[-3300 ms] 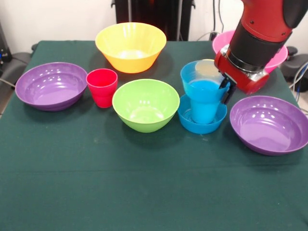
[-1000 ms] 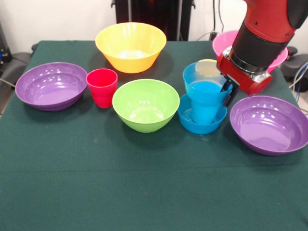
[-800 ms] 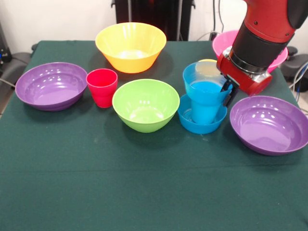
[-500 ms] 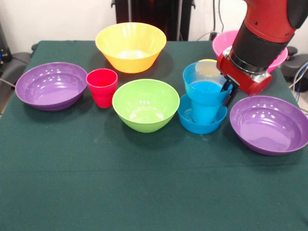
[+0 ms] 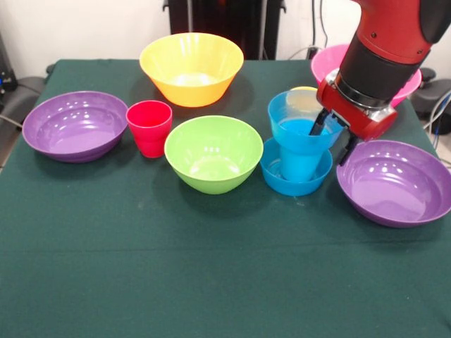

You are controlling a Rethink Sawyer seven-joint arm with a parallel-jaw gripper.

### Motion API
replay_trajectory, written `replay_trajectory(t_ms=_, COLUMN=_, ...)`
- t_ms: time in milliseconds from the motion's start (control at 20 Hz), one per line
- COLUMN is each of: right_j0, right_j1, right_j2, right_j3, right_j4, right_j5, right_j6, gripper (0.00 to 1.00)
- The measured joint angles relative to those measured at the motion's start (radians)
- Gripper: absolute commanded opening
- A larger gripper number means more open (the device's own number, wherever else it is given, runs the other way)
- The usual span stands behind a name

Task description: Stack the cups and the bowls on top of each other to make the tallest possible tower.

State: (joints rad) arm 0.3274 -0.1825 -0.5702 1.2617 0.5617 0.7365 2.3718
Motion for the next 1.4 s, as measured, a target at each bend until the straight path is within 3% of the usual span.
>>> replay_trajectory(t_ms=900, right_j0=-0.003, right_j1=0.001, right_j2=0.0, right_j3=0.0, right_j4=-0.001, right_j5=0.0, right_j6=0.0, gripper=1.0)
replay_trajectory(t_ms=1400, right_j0=-0.039, right_j1=-0.003, right_j2=0.001, right_j3=0.0, right_j4=-0.005, right_j5=0.0, right_j6=0.0, gripper=1.0)
